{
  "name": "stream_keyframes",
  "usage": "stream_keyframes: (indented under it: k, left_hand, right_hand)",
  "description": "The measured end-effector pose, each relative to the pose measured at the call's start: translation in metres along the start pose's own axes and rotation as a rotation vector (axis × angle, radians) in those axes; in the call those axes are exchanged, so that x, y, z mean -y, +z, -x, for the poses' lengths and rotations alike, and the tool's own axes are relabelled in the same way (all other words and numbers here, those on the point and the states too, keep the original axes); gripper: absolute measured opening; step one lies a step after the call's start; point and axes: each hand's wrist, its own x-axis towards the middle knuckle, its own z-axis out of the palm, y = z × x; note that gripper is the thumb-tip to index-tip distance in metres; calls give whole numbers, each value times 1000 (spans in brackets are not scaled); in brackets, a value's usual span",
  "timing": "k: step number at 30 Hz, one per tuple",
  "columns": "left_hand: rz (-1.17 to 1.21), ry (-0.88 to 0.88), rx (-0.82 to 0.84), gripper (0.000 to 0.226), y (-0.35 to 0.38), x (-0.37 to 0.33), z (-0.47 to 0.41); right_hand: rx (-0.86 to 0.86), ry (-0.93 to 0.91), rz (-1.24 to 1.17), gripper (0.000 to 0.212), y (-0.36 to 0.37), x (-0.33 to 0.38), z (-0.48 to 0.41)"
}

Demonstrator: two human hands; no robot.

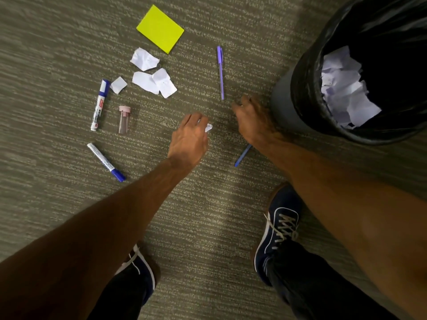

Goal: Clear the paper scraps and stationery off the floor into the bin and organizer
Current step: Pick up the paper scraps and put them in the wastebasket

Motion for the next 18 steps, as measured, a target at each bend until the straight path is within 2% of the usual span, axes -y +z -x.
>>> stream_keyframes:
  k: [3,5,8,11,14,18]
  left_hand:
    - [9,-3,-41,39,-19,-5,5]
    - [3,-16,-49,38,-38,-11,10]
    - [24,-9,-94,38,-72,-28,18]
    - [96,56,-220,31,-112,-53,29]
    - [151,122,-307,30,-145,-84,36]
    - [273,219,-344,28,-169,-132,35]
  right_hand:
    - [1,-14,-117,28,-20,10,7]
    - [-57,-35,-203,28,-39,17,18]
    - [-261,-100,-283,23,-78,26,41]
    - [-504,-141,-419,18,-120,26,69]
    - [-643,-66,-522,21,-160,15,96]
    - [-673,131,-643,23,-202,-17,128]
